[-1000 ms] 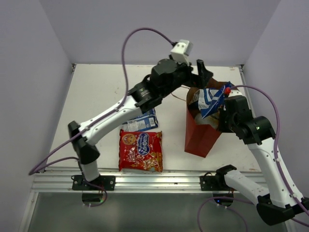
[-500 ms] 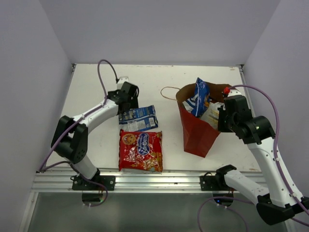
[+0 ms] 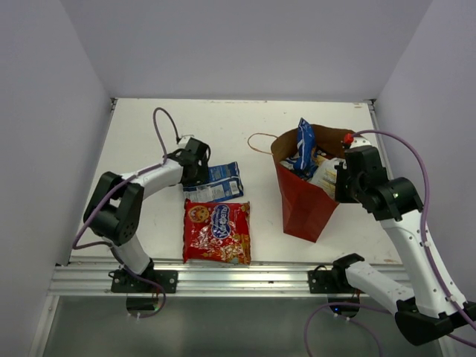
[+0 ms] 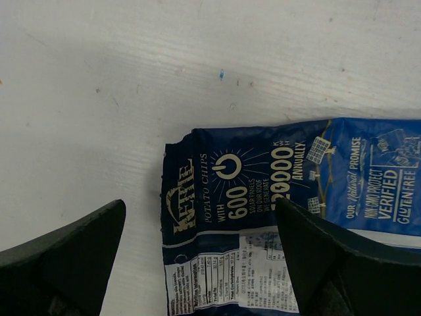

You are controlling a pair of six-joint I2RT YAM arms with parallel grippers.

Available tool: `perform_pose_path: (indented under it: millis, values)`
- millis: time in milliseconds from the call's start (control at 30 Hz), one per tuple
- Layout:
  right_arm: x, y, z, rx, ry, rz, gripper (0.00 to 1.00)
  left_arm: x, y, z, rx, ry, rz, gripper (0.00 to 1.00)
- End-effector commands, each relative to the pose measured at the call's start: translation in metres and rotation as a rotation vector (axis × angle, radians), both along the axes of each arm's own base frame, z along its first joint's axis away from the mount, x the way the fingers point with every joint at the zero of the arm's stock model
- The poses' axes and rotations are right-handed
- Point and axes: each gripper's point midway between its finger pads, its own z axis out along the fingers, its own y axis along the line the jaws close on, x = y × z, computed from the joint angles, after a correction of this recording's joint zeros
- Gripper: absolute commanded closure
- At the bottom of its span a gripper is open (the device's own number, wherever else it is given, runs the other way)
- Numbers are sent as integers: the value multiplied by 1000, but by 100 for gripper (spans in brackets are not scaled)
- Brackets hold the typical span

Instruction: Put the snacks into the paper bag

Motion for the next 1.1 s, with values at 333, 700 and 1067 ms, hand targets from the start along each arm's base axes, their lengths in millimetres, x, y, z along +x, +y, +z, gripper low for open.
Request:
perform_pose_path:
  millis: [333, 700, 1067]
  values:
    - [12, 8, 14, 25, -48, 31, 100, -4, -8, -30, -40, 26, -33, 100]
    - [13, 9, 15, 28, -50, 31, 100, 44, -61, 149, -291, -335, -156, 100]
    - [11, 12, 15, 40, -47, 42, 100, 28, -222, 399, -778, -710, -711, 100]
